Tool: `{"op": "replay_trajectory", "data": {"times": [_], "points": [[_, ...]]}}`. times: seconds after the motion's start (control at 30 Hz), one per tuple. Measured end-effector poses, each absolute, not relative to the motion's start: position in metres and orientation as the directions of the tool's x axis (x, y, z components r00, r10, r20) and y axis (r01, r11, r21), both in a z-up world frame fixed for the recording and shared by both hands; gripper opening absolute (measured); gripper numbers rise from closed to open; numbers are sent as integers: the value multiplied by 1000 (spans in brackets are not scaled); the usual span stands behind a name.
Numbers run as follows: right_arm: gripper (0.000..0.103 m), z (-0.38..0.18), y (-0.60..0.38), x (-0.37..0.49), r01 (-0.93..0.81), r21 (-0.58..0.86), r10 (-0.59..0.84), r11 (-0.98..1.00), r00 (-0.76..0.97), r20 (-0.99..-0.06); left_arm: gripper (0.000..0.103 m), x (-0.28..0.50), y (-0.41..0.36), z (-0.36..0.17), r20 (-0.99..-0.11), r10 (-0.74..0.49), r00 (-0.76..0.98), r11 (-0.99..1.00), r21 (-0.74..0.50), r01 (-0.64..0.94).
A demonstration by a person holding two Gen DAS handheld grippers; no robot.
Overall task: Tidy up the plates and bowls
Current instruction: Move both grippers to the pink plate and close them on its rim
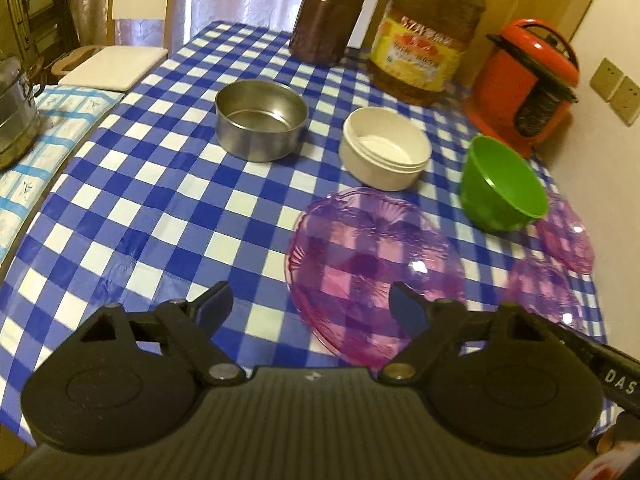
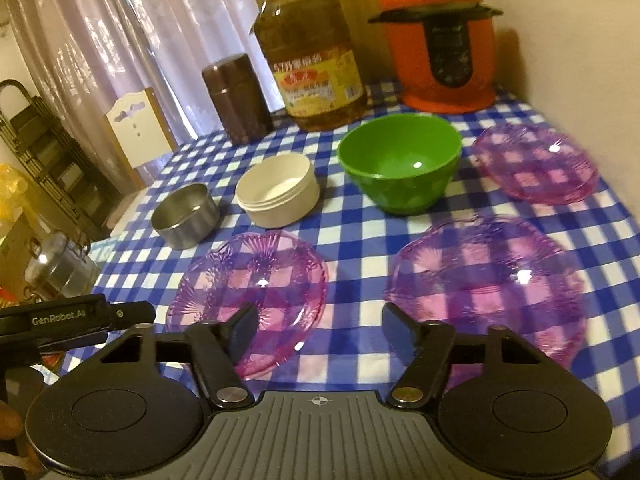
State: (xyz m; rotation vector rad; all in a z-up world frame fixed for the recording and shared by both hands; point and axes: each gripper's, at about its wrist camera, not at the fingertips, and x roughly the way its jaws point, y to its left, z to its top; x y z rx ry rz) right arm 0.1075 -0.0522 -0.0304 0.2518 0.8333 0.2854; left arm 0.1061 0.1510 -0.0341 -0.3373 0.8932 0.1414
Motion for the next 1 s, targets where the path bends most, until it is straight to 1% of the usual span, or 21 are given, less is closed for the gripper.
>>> {"op": "replay_trajectory", "data": {"times": [0.1,0.13,0.2,0.33,0.4,0.47,0.53,0.57,0.67,0.73,0.8,0.9,1.0], "points": [[56,-46,-44,121,-138,338,348,931,612,-710,74,118,156,-45,-791,-24,612,938,-230,-261],[56,-51,-43,125,-135,339,349,931,605,-716,72,121,158,-49,-793,-27,609,938,-232,-259],[51,-60,-39,133,-129,335,343,934,591,-730,63,127,159,-56,-799,-35,600,937,-236,-259],[47,-71,-33,145,-130,332,344,934,572,-744,55,138,162,-69,-808,-45,588,937,-239,-256],[45,-76,-31,149,-133,328,344,935,565,-750,45,144,164,-75,-816,-54,576,935,-243,-257],[43,-80,-30,153,-129,319,335,939,559,-759,39,147,164,-81,-822,-57,566,937,-240,-254],[40,-86,-29,157,-125,321,335,939,550,-765,37,150,165,-85,-826,-59,561,934,-243,-260],[37,-88,-29,158,-125,322,336,938,547,-766,33,151,166,-86,-827,-61,559,933,-246,-262],[33,-93,-27,161,-127,321,337,939,538,-773,28,154,165,-88,-826,-54,562,934,-240,-264],[30,-96,-27,162,-123,325,339,938,532,-776,24,155,165,-90,-830,-54,555,935,-237,-264],[23,-98,-27,163,-123,332,345,935,528,-776,18,157,164,-91,-831,-46,554,936,-230,-268],[18,-100,-26,163,-122,334,346,935,526,-777,12,157,163,-92,-829,-46,558,937,-229,-264],[13,-99,-25,163,-129,333,349,934,525,-776,12,156,162,-91,-828,-41,560,937,-227,-267]]}}
